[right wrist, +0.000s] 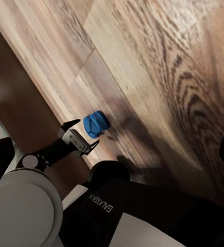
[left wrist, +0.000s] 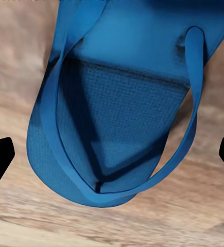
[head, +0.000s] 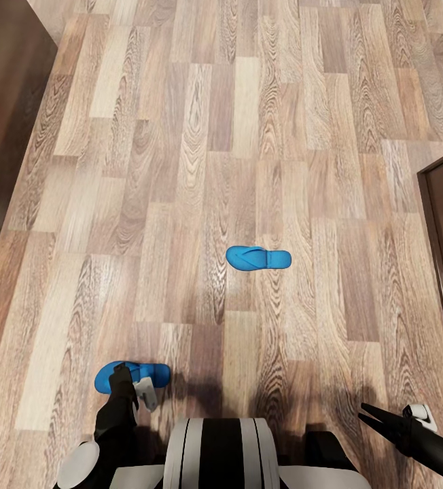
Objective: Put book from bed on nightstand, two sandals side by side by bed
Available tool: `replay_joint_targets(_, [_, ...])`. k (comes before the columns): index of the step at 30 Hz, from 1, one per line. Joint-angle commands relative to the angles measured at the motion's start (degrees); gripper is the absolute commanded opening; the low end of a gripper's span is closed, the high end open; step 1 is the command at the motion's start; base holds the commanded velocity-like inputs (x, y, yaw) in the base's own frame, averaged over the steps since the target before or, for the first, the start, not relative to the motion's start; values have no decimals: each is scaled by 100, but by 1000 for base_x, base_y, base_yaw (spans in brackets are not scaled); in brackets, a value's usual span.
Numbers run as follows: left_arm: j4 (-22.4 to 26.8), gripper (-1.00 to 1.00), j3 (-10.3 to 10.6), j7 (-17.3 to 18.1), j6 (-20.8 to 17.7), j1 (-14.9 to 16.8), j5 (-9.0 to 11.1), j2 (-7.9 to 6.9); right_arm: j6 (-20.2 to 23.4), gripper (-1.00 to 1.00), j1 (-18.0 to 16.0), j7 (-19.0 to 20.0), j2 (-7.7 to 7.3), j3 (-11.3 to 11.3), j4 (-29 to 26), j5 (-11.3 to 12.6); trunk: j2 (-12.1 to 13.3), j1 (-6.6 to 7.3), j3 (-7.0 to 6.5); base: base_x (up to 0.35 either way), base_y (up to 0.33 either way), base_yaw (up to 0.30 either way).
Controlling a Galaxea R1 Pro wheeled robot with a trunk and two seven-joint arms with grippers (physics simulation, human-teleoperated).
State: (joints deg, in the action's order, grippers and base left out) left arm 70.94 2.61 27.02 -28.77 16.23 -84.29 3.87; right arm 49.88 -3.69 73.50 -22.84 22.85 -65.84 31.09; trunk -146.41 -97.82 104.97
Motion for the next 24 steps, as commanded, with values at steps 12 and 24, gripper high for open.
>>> replay_joint_targets(12, [8, 100, 11, 57, -15, -1, -52, 0, 37, 100, -1, 0, -1, 0, 1, 20, -1, 1, 3, 0, 1, 0])
replay_joint_targets(24, [7, 100, 10, 49, -15, 1, -52, 0, 37, 100, -1, 4, -1, 0, 1, 20, -1, 1, 3, 6, 39, 0])
